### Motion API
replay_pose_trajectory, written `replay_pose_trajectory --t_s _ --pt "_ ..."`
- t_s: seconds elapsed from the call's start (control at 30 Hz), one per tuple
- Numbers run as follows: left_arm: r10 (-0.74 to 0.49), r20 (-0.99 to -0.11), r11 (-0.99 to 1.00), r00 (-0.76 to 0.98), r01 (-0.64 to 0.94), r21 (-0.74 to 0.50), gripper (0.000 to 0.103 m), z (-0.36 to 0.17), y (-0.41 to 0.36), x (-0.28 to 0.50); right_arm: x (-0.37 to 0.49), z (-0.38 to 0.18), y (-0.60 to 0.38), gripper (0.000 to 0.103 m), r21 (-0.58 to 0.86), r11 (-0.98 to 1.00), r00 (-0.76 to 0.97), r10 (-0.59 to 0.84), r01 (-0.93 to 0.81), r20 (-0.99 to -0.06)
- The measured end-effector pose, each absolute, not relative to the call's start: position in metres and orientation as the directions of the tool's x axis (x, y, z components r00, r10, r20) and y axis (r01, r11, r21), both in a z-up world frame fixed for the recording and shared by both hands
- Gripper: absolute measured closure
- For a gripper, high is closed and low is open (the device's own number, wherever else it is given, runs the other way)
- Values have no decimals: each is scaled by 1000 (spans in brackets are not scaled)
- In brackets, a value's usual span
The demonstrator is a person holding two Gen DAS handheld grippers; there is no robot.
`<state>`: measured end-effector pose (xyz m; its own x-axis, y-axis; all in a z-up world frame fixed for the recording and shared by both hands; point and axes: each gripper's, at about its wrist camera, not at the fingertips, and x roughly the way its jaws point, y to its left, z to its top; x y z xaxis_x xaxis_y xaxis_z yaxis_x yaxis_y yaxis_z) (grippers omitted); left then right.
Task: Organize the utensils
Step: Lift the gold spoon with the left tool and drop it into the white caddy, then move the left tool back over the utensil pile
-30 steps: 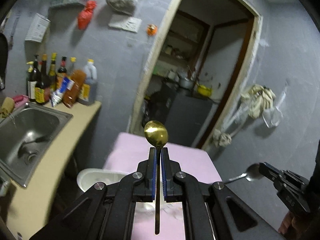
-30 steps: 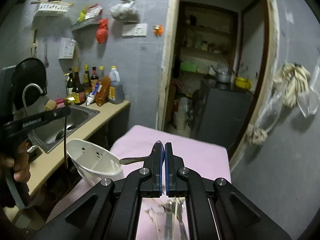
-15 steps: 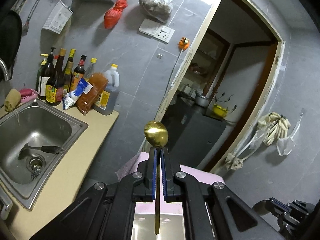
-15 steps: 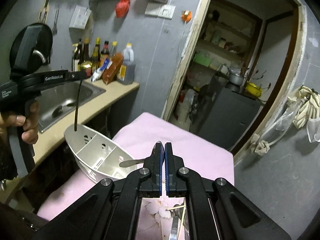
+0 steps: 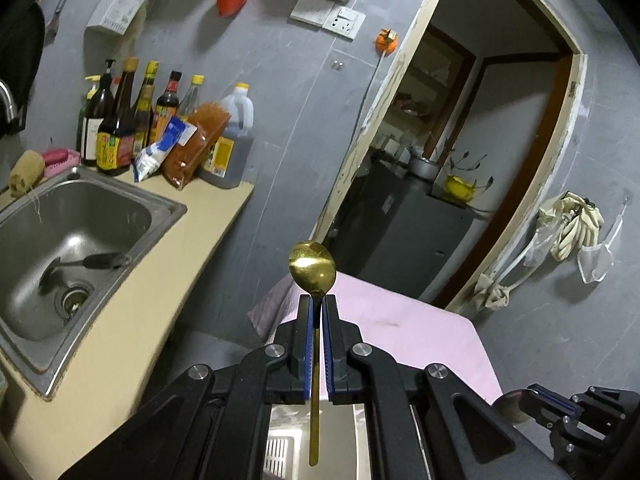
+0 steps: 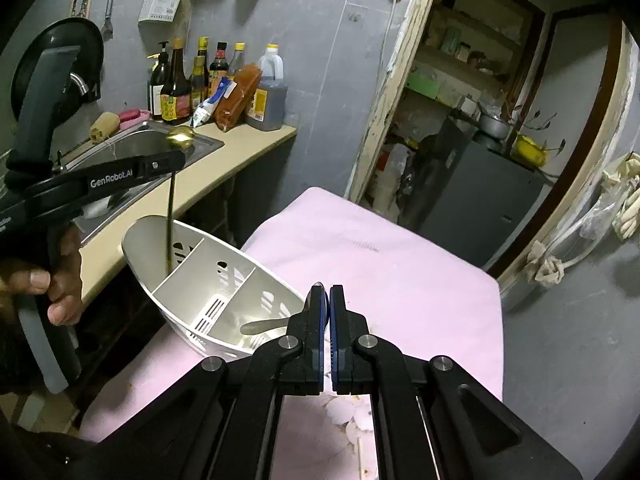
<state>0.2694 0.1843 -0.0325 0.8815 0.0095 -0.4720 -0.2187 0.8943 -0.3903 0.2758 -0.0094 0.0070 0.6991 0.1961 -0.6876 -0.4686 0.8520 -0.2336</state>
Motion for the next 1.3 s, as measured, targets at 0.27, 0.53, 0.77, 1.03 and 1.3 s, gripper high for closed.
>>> replay_pose_trajectory --t_s 0.27,0.53,0.77,1.03,1.3 --pt "-28 -484 911 874 -177 -373 98 -36 176 261 281 -2 -15 99 -160 871 657 218 -464 -721" --pt "-49 -524 923 850 -162 -349 97 -34 172 251 277 4 -37 68 -75 902 677 262 -425 -687" --pt "-48 -508 939 860 -135 -317 90 -21 161 240 265 25 -66 50 -20 935 755 272 -353 -596" --pt "-54 -434 948 899 -91 -306 46 3 137 222 239 54 -115 20 48 970 873 235 -238 -428" --pt "-32 -381 962 924 -75 -263 3 25 98 205 220 67 -155 2 40 990 929 144 -139 -341"
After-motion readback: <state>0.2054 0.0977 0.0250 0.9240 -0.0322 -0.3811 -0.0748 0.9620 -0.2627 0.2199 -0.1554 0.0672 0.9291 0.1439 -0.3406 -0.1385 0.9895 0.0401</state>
